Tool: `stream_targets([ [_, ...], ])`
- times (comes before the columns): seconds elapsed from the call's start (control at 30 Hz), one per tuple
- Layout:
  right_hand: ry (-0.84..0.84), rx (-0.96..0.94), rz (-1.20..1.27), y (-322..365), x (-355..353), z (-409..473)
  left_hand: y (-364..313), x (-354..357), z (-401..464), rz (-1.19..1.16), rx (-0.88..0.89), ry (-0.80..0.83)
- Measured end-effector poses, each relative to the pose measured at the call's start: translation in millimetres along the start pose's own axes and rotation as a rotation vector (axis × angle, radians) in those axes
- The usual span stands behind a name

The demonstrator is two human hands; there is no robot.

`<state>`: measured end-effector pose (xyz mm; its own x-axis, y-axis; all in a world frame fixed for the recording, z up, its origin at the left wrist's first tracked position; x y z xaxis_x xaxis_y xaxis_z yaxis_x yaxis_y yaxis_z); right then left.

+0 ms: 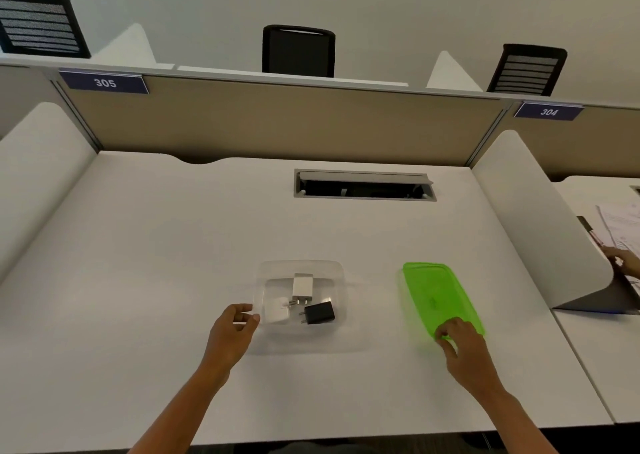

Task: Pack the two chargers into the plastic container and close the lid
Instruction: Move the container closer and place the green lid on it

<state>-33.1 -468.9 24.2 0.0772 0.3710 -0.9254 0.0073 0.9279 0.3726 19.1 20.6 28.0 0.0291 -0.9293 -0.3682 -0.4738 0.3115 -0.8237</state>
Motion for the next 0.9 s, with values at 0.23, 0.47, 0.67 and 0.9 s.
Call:
stream_targets([
  [0.23, -0.322, 0.016, 0.298, 38, -43, 47, -11, -1, -1, 0.013, 0.088, -0.056],
  [0.47, -0.460, 0.011, 0.666, 121, -82, 89, -50, 5, -11, -0.060, 0.285, -0.118],
  [0.67, -0.366, 0.125, 0.996, 182, -67, 121, -86, 13, -19, -0.122, 0.433, 0.022],
  [0.9, -0.196, 0.371, 1.127, 217, -18, 141, -84, 9, -15, -0.097, 0.426, 0.016],
])
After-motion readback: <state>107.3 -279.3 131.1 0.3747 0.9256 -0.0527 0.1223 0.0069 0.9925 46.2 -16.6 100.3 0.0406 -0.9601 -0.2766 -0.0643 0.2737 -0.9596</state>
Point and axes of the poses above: each hand's wrist, its own z-axis towards the middle knuckle, its own x-axis out of the palm, y = z × x, the point moved 1 cm from there along z, towards the middle knuckle, and after that the axes turned 2 degrees about y, right-handed, at the moved point
